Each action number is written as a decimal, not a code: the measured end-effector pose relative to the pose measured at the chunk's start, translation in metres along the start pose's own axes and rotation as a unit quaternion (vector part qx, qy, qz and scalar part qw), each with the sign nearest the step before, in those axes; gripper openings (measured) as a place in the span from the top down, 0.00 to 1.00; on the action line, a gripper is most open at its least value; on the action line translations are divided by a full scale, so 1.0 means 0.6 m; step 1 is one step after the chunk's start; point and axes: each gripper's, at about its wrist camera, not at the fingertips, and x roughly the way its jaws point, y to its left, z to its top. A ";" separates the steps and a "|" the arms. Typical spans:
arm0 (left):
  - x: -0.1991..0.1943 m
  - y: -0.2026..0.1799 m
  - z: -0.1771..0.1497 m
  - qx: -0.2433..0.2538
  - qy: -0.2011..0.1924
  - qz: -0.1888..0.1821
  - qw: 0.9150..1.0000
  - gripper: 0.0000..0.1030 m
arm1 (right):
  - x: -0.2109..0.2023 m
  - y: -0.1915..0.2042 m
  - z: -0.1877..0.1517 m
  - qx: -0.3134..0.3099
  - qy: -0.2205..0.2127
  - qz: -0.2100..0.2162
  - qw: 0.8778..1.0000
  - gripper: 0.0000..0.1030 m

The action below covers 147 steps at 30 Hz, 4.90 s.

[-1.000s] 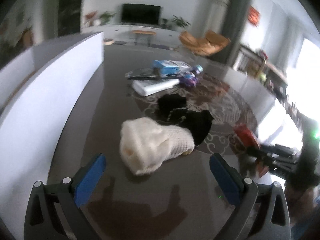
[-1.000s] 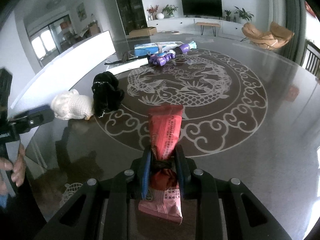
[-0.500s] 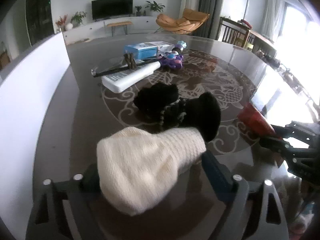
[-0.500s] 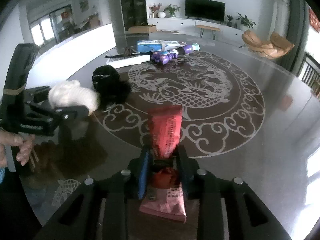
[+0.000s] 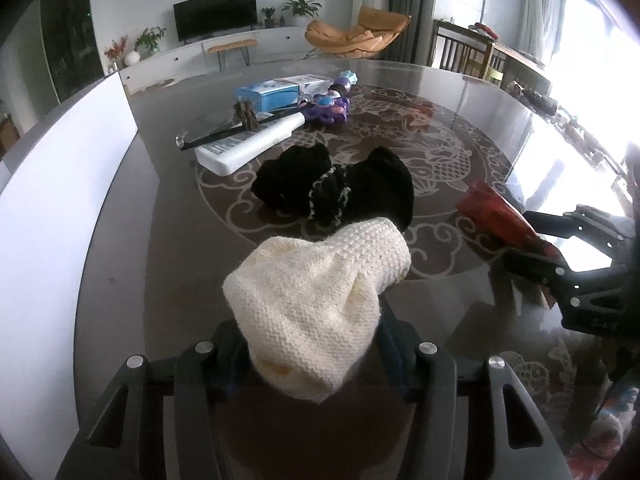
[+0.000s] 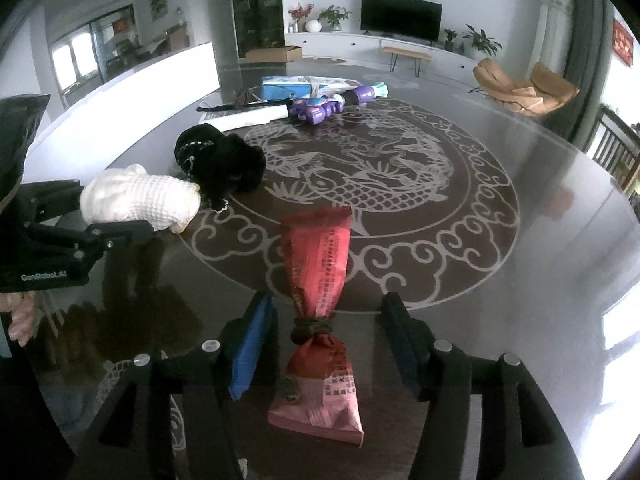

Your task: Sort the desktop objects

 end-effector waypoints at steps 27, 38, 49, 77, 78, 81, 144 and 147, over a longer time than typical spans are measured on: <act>0.001 -0.021 -0.003 0.003 -0.002 0.016 1.000 0.48 | -0.006 -0.021 0.000 0.034 -0.006 0.013 0.999 0.43; 0.002 0.006 -0.003 -0.017 0.006 0.001 1.000 0.21 | -0.007 -0.028 -0.001 0.043 -0.008 0.015 0.999 0.43; 0.004 -0.001 0.005 0.007 -0.023 0.002 1.000 0.54 | -0.001 0.009 0.010 -0.014 0.005 -0.002 1.000 0.80; -0.314 0.485 -0.155 -0.315 -0.037 0.181 0.931 0.42 | -0.022 0.530 0.293 -0.048 -0.008 0.374 0.926 0.70; -0.306 0.492 -0.164 -0.322 -0.024 0.187 0.928 0.39 | -0.003 0.546 0.292 -0.048 0.017 0.378 0.924 0.54; -0.320 0.494 -0.194 -0.338 -0.050 0.181 0.922 0.39 | 0.011 0.547 0.281 -0.034 0.020 0.386 0.922 0.30; -0.038 0.019 0.055 -0.149 -0.029 0.010 0.988 0.19 | -0.067 -0.007 -0.055 0.050 -0.025 -0.032 0.998 0.00; -0.048 0.028 0.048 -0.153 -0.036 0.003 0.988 0.19 | -0.071 -0.006 -0.055 0.050 -0.030 -0.037 0.998 0.00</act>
